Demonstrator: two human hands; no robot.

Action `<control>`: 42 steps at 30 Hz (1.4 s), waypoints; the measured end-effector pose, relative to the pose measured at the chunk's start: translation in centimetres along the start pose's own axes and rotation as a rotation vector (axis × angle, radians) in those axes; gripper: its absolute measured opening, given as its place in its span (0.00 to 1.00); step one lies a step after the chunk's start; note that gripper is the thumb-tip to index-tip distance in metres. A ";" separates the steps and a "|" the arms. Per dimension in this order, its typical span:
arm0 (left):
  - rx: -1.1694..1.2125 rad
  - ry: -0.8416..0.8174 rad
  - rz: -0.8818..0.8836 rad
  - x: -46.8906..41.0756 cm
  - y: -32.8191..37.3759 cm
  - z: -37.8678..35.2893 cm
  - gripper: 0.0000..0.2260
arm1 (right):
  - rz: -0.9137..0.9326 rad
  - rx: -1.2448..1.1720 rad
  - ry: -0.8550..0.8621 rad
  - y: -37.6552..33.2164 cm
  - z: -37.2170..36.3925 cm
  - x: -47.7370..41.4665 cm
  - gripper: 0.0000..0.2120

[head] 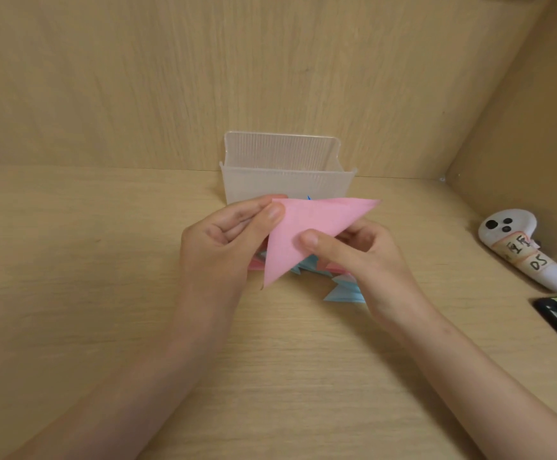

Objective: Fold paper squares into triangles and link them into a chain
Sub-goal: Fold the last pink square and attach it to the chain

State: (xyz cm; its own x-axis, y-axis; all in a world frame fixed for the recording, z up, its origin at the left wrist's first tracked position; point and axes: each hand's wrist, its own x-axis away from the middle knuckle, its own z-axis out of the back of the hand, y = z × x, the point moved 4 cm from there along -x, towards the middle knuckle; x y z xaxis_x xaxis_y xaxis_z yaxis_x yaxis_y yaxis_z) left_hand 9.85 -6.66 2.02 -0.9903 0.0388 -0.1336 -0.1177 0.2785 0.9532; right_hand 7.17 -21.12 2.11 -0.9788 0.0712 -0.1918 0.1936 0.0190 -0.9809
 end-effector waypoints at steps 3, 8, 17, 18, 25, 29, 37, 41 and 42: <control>0.025 -0.012 0.018 0.0 -0.2 -0.1 0.05 | -0.004 -0.007 0.036 0.1 -0.2 0.2 0.05; 0.069 -0.034 0.075 -0.2 -0.8 0.1 0.08 | -0.071 0.058 0.124 0.3 0.6 0.0 0.06; 0.141 -0.037 0.092 -0.3 -1.1 0.2 0.08 | -0.091 0.025 0.070 0.5 0.3 0.1 0.09; 0.140 -0.035 0.093 -0.3 -1.1 0.3 0.08 | -0.093 0.033 0.065 0.6 0.4 0.0 0.09; 0.133 -0.046 0.105 -0.2 -0.9 0.1 0.06 | -0.087 0.063 0.118 0.7 0.9 -0.2 0.09; 0.163 -0.050 0.114 -0.1 -0.9 0.0 0.06 | -0.094 0.040 0.110 0.9 0.9 -0.2 0.09; 0.162 -0.045 0.122 -0.1 -1.1 0.1 0.08 | -0.089 0.035 0.134 1.0 0.9 -0.2 0.08; 0.116 -0.060 0.120 -0.2 -0.9 0.3 0.06 | -0.070 0.063 0.127 0.6 1.1 -0.1 0.08; 0.088 -0.073 0.115 -0.3 -0.7 0.3 0.05 | -0.063 0.069 0.120 0.5 1.2 -0.2 0.08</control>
State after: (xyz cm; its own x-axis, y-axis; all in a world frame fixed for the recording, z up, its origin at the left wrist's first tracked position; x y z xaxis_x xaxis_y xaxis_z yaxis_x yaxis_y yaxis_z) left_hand 10.25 -6.55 1.26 -0.9885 0.1441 -0.0469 0.0068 0.3512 0.9363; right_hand 7.34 -22.30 1.62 -0.9732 0.1911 -0.1281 0.1225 -0.0411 -0.9916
